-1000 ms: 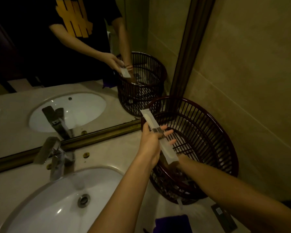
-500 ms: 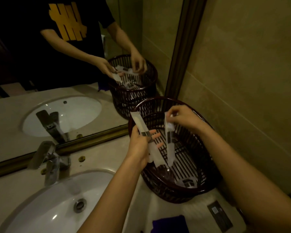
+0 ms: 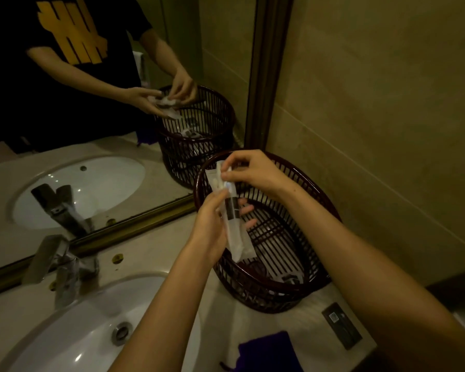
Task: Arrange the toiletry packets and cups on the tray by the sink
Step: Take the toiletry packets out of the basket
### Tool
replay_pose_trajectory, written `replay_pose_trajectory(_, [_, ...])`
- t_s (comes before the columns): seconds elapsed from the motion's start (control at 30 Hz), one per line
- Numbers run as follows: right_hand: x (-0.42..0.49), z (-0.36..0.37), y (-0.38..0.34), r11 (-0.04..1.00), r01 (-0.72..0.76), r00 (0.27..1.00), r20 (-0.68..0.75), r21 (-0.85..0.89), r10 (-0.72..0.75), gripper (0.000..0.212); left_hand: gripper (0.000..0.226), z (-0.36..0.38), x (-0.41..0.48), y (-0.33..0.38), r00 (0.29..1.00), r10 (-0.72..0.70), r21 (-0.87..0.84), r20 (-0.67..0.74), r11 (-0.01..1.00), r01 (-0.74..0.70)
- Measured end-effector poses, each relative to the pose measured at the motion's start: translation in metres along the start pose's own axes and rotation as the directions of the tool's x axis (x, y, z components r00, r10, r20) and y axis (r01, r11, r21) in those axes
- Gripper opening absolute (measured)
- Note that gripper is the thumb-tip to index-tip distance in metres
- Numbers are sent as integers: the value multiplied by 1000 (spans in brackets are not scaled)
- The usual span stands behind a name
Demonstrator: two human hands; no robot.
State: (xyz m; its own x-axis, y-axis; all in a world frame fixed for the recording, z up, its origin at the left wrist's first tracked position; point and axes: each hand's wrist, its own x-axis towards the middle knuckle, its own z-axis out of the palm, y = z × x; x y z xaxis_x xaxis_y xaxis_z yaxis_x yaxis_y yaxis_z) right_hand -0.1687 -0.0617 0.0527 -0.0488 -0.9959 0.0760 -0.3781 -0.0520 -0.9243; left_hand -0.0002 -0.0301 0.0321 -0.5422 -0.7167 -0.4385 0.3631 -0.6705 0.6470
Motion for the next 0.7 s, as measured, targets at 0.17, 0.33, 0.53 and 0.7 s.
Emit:
replay_pose_trajectory(0.17, [0, 1, 10, 992, 27, 999, -39, 122, -23, 20, 53, -9, 0, 5, 995, 94, 57, 14, 994, -95])
replay_pose_trajectory(0.33, [3, -1, 47, 958, -281, 951, -146, -57, 271, 16, 60, -24, 1, 19, 995, 88, 34, -46, 996, -86])
replay_pose_trajectory(0.53, [-8, 48, 92, 622, -162, 716, 343, -766, 608, 40, 59, -28, 2, 17, 993, 110, 42, -47, 993, -108])
replay_pose_trajectory(0.7, [-11, 77, 105, 508, 16, 537, 436, -861, 723, 66, 47, -27, 2, 16, 990, 126, 48, -59, 991, -124])
